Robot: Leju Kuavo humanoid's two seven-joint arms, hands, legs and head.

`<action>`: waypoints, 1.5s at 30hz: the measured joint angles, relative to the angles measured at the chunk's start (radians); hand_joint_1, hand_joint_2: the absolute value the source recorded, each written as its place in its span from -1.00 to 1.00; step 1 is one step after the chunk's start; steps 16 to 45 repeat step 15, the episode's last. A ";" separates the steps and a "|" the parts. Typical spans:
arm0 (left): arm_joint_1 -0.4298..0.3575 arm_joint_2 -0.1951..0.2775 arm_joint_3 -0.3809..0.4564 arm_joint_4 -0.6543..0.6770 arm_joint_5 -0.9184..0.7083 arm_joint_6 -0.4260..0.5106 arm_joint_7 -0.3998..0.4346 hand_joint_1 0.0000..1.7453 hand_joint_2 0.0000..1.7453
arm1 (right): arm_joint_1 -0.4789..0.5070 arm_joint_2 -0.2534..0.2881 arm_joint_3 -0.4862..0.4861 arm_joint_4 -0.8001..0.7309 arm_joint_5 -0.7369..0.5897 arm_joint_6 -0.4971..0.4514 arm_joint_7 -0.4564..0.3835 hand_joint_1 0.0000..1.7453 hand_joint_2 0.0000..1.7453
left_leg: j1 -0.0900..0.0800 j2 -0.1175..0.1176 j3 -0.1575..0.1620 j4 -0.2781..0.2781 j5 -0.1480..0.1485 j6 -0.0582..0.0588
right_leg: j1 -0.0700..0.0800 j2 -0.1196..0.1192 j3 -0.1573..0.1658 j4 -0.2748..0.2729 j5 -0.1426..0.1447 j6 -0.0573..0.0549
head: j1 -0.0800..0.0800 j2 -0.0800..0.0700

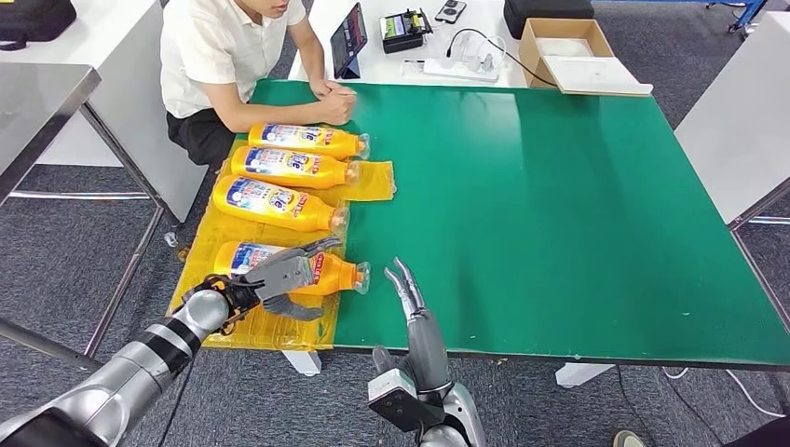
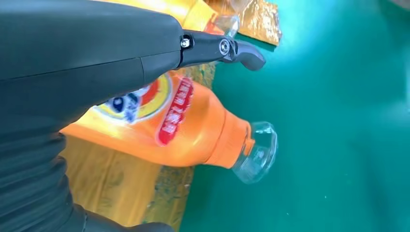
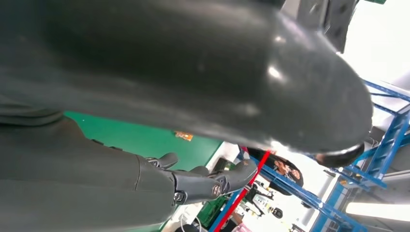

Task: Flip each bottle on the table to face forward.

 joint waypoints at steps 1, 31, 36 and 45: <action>0.012 0.010 0.002 -0.023 0.003 -0.001 -0.001 -1.00 0.00 | 0.000 0.000 0.000 0.000 0.000 0.000 0.000 -1.00 -1.00 | 0.000 0.000 0.000 0.000 0.000 0.000 | 0.000 0.000 0.000 0.000 0.000 0.000 | 0.000 0.000; 0.274 0.029 0.080 -0.359 0.194 0.118 -0.202 -1.00 1.00 | 0.024 0.000 -0.019 -0.026 -0.174 0.090 -0.079 -1.00 -1.00 | -0.001 0.000 -0.002 0.000 -0.001 0.001 | -0.001 0.000 -0.003 -0.001 -0.001 0.001 | 0.000 0.000; 0.274 0.029 0.080 -0.359 0.194 0.118 -0.202 -1.00 1.00 | 0.024 0.000 -0.019 -0.026 -0.174 0.090 -0.079 -1.00 -1.00 | -0.001 0.000 -0.002 0.000 -0.001 0.001 | -0.001 0.000 -0.003 -0.001 -0.001 0.001 | 0.000 0.000; 0.274 0.029 0.080 -0.359 0.194 0.118 -0.202 -1.00 1.00 | 0.024 0.000 -0.019 -0.026 -0.174 0.090 -0.079 -1.00 -1.00 | -0.001 0.000 -0.002 0.000 -0.001 0.001 | -0.001 0.000 -0.003 -0.001 -0.001 0.001 | 0.000 0.000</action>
